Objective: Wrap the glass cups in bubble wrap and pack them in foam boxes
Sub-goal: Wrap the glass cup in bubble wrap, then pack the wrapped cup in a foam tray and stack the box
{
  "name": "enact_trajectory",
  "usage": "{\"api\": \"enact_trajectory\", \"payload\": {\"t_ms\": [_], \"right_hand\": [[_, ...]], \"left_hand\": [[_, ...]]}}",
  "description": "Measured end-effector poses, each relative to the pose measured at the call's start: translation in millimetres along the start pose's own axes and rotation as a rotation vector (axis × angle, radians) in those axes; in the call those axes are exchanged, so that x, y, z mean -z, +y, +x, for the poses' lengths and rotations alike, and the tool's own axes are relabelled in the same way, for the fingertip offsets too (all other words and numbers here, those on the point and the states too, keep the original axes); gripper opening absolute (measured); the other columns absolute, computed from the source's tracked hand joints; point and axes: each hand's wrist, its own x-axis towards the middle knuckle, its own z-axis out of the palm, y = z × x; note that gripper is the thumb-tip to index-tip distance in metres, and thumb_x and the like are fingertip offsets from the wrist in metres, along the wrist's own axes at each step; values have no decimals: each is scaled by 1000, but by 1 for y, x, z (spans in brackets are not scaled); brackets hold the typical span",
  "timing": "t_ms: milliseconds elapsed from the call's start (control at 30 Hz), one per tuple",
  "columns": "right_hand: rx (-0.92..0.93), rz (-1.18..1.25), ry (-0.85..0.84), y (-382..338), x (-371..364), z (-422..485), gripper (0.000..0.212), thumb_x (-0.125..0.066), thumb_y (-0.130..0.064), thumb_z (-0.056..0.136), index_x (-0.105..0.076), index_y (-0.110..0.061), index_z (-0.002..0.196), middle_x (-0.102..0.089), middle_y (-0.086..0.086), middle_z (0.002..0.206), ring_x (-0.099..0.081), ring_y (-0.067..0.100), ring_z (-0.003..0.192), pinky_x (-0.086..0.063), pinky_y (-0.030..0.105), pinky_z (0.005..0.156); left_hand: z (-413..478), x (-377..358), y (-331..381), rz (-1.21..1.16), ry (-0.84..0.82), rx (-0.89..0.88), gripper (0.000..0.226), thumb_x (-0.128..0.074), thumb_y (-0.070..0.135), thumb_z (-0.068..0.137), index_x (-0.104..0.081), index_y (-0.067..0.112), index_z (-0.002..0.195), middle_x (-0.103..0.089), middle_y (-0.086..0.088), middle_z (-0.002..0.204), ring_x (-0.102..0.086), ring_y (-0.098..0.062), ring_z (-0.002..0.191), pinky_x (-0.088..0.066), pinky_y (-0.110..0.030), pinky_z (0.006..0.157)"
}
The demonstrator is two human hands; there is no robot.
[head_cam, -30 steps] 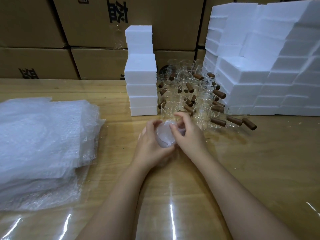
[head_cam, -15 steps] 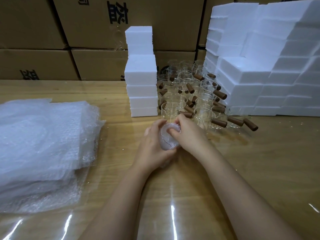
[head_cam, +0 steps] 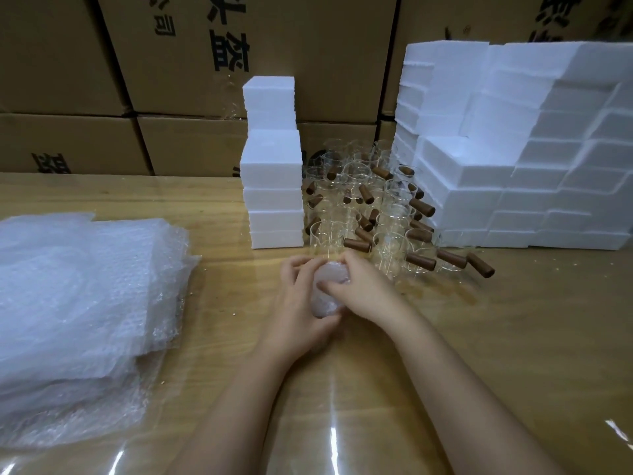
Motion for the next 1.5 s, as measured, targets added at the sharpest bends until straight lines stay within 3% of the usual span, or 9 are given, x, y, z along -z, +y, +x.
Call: {"api": "enact_trajectory", "payload": {"t_ms": [167,300,567,800,967,1100,1200,1333,1500], "right_hand": [[146,246,186,7,42,6,4,-58,-30,92,-59,-31,96,-61,-17,94,-58,2,83,-50,24,73],[121,175,471,26,97,26,17,-49,-27,95,-57,-26,110,-60,-8,111,-55,4,74,-43,28,66],[-31,-227,308,84,165,66,69,-53,-26,93,-16,-19,152,-15,5,158,-23,24,142,-31,42,106],[-50,-220,527,94,158,72,56,-55,-22,90,-35,-15,142,-38,11,137,-56,33,103,-46,40,80],[-63,-223,727,86,145,57,43,-58,-24,90,-48,-16,131,-48,7,124,-57,28,96,-42,35,73],[144,-158,850,71,122,26,26,-58,-19,90,-61,-17,116,-52,3,114,-60,24,83,-44,33,68],[329,-66,808,60,101,2,23,-63,-16,88,-64,-18,111,-51,-6,104,-56,11,78,-42,30,64],[593,23,564,55,65,-24,20,-66,-8,87,-65,-14,106,-47,-15,102,-52,-9,85,-43,14,68],[604,160,414,67,21,-37,22,-67,6,81,-67,-6,99,-53,-3,99,-55,12,86,-48,35,68]], "left_hand": [[5,1,-3,-109,21,86,73,-82,22,73,-44,14,134,-42,1,126,-36,8,108,-22,6,89],[5,0,-7,-186,57,169,75,-83,27,70,-42,27,133,-43,15,122,-42,16,104,-27,6,87],[8,4,-10,-312,90,284,74,-85,28,68,-46,32,131,-48,11,130,-49,-10,119,-43,-36,104],[8,2,-9,-314,80,289,77,-84,36,65,-44,34,130,-46,14,125,-48,-7,118,-39,-24,98],[11,5,-7,-401,107,358,76,-86,31,66,-46,31,131,-49,4,135,-50,-15,122,-43,-41,105],[16,23,12,-656,168,374,89,-87,31,56,-45,33,134,-51,0,134,-61,-15,109,-56,-30,86],[23,46,34,-711,329,275,79,-81,40,54,-46,44,124,-50,11,127,-61,-4,102,-51,-9,71],[31,66,47,-808,451,269,69,-75,48,54,-51,50,119,-54,12,127,-60,-12,112,-48,-25,83],[34,74,44,-882,430,324,71,-77,40,53,-54,37,120,-55,6,129,-61,-19,113,-50,-39,94]]}}
